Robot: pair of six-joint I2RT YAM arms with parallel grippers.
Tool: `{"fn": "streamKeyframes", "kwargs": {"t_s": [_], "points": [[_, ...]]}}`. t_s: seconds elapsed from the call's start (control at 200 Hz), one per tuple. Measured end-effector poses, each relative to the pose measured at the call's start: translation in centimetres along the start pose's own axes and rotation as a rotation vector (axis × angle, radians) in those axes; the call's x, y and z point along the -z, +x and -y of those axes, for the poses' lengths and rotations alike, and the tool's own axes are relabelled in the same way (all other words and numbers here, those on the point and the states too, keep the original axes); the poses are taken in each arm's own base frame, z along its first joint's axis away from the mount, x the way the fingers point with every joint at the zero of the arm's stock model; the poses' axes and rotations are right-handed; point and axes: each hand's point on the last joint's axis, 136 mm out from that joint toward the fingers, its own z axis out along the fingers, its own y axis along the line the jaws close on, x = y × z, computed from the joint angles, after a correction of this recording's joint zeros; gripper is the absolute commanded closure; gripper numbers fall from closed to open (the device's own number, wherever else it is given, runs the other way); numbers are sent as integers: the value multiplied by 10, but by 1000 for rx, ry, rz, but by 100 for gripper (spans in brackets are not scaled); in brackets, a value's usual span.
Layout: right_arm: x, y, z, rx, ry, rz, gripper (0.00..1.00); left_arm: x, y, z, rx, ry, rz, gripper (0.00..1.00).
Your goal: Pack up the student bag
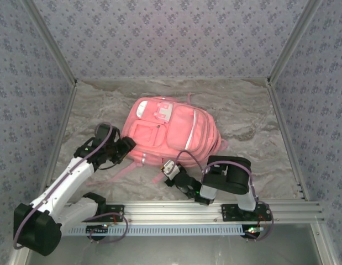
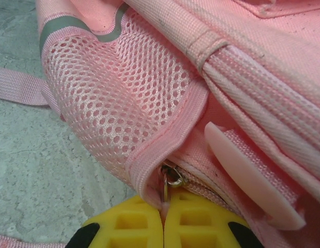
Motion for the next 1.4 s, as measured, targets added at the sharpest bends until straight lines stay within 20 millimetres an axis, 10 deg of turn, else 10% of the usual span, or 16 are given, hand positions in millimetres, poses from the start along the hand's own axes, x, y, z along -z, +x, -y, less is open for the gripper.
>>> {"fn": "streamKeyframes", "kwargs": {"t_s": [0.595, 0.979, 1.399], "points": [[1, 1, 1, 0, 3, -2, 100, -33, 29, -15, 11, -46, -30, 49], [6, 7, 5, 13, -1, -10, 100, -49, 24, -11, -7, -48, -4, 95], [8, 8, 3, 67, -20, -7, 94, -46, 20, -8, -61, -34, 14, 100]]}}
